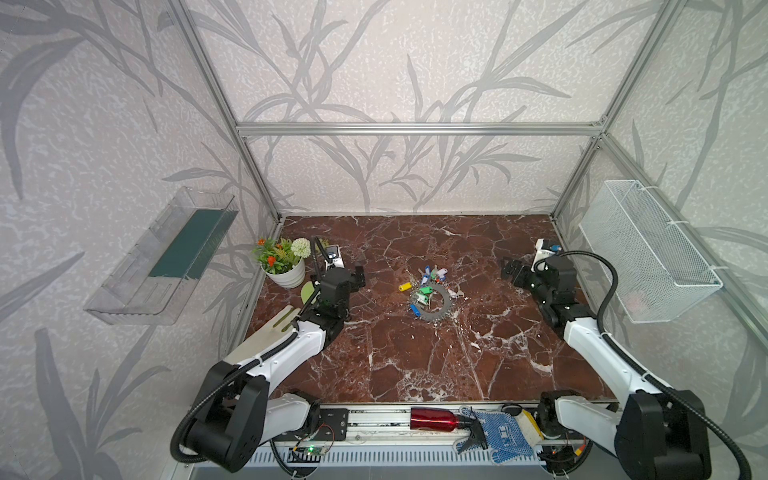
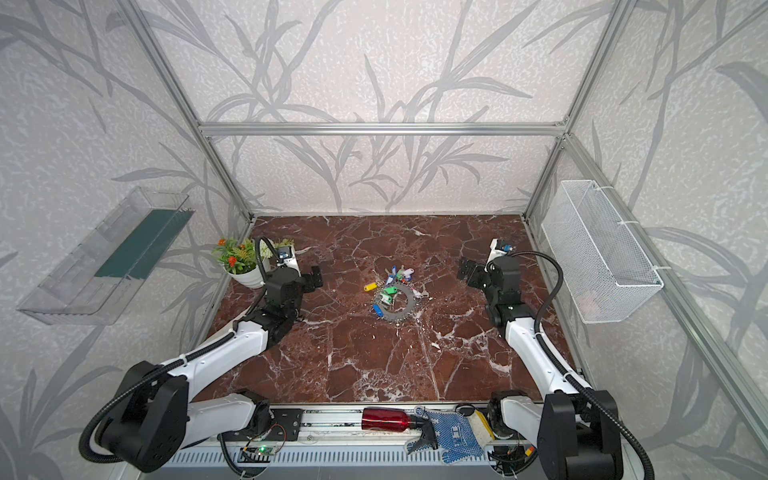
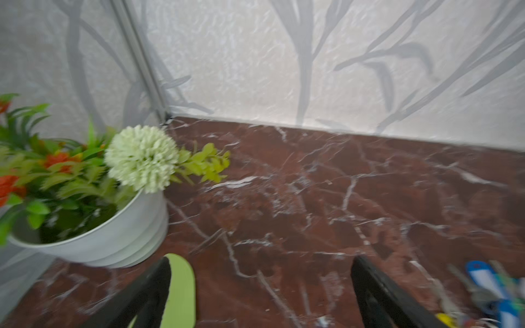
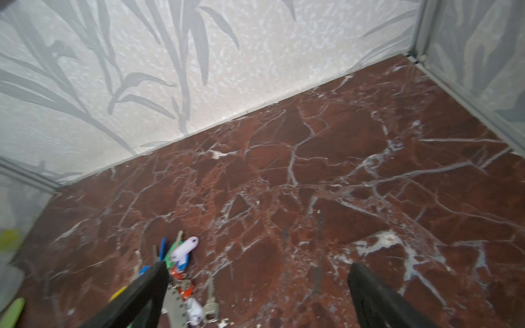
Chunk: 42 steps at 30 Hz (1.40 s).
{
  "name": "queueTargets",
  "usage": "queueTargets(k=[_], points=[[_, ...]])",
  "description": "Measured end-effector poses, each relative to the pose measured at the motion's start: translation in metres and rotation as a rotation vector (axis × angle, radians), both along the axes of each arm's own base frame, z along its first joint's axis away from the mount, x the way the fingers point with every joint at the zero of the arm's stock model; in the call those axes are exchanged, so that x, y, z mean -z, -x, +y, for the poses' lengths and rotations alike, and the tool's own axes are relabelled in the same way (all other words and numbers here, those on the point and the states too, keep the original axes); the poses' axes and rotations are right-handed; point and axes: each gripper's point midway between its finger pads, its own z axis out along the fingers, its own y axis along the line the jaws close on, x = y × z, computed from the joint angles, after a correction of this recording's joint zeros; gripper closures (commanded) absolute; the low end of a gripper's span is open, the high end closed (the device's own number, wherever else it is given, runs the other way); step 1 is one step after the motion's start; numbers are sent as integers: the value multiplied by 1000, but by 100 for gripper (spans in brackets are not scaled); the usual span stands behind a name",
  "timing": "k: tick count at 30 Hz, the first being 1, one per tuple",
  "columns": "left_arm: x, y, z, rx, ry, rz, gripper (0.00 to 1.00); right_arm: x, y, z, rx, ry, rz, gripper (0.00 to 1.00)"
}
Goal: Put the keys on the keyring
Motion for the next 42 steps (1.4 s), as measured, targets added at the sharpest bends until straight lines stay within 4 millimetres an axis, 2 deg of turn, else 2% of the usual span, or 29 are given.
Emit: queueTargets(k=[3,6,9,13,20,23,25,30,34,42], points=[[10,-5,23,-90,-74,16,1,38,13,-15,46,93,1,1],[16,-12,43,-161,-120,14,1,55,19,-27,84,175,-20,1],[23,-16,52,-175,-147,26,1,49,15,-36,122,228,-73,1],[20,-23,58,-170,-179,10,1,34,9,-43,156,268,-141,1],[22,-16,62,-167,-183,49,1,30,8,-51,190,299,-157,1],[27,-1,66,-162,-152,41,1,37,7,-52,190,304,-150,1],[38,6,68,-165,-152,60,1,45,5,-51,183,309,-133,1],[65,0,66,-135,-192,111,1,68,3,-46,143,318,-110,1],[71,0,76,-160,-183,89,1,78,10,-41,107,321,-117,1],[69,2,93,-183,-107,30,1,88,2,-20,-16,322,-158,1]])
